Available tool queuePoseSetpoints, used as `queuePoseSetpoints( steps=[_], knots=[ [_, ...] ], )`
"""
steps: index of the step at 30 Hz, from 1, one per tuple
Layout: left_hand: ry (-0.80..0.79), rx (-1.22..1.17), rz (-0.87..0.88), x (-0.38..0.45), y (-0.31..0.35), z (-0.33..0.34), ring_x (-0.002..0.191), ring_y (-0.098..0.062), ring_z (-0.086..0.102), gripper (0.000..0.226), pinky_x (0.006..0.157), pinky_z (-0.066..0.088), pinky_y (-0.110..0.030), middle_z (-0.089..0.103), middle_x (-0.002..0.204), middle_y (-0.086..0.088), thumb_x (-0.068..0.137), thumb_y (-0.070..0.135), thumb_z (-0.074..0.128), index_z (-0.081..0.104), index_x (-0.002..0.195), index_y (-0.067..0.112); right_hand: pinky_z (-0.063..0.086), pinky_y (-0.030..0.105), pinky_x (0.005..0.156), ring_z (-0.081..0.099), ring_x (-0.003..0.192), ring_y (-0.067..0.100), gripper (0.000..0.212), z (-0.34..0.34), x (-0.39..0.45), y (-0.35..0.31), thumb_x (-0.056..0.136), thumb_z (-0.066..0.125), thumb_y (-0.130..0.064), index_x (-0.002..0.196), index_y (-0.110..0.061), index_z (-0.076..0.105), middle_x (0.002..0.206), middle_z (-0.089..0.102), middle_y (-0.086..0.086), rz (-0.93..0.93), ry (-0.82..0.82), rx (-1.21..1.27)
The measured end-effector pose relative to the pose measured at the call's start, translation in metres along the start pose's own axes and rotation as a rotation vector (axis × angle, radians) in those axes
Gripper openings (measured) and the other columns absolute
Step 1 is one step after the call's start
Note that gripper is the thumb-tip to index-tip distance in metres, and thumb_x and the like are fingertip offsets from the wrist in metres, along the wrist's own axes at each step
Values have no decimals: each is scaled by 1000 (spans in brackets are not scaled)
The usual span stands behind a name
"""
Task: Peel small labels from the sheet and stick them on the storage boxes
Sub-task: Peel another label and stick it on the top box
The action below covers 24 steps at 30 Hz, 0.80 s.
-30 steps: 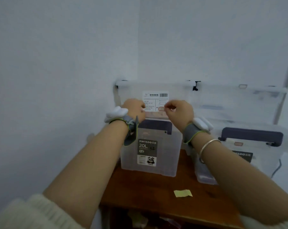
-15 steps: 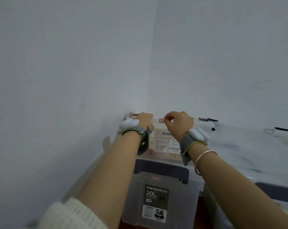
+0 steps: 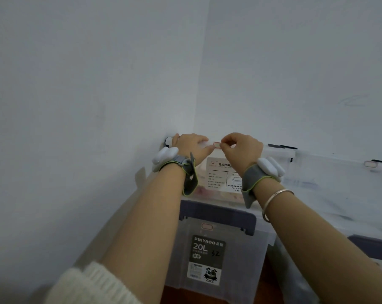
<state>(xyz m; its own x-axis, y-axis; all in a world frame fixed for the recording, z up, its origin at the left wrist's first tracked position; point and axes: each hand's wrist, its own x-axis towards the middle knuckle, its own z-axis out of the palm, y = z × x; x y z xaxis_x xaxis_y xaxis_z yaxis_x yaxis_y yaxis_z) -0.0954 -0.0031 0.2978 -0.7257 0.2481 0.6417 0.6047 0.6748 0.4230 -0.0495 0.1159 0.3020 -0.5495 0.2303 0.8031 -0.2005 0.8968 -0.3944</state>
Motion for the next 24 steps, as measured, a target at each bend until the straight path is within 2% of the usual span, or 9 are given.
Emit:
queuePoseSetpoints(
  steps=[10, 17, 24],
  knots=[
    [95, -63, -34, 3, 1, 8, 124, -21, 47, 41, 113, 11, -38, 61, 127, -3, 85, 46, 54, 61, 116, 20, 38, 41, 94, 56, 98, 28, 16, 1, 0, -5, 84, 52, -19, 88, -14, 67, 94, 72, 8, -5, -12, -40],
    [79, -79, -54, 5, 2, 6, 123, -22, 48, 39, 114, 11, -38, 62, 126, -3, 85, 43, 55, 62, 116, 21, 37, 38, 84, 47, 101, 27, 14, 4, 2, -3, 81, 60, -24, 82, -10, 66, 85, 72, 10, -44, 3, -34],
    [16, -62, -34, 5, -2, 3, 126, -24, 44, 34, 115, 9, -39, 58, 131, -5, 89, 31, 51, 58, 120, 21, 29, 33, 72, 45, 97, 30, 19, 8, 4, 0, 84, 55, -25, 84, -7, 61, 84, 68, 12, -199, 6, -215]
  ],
)
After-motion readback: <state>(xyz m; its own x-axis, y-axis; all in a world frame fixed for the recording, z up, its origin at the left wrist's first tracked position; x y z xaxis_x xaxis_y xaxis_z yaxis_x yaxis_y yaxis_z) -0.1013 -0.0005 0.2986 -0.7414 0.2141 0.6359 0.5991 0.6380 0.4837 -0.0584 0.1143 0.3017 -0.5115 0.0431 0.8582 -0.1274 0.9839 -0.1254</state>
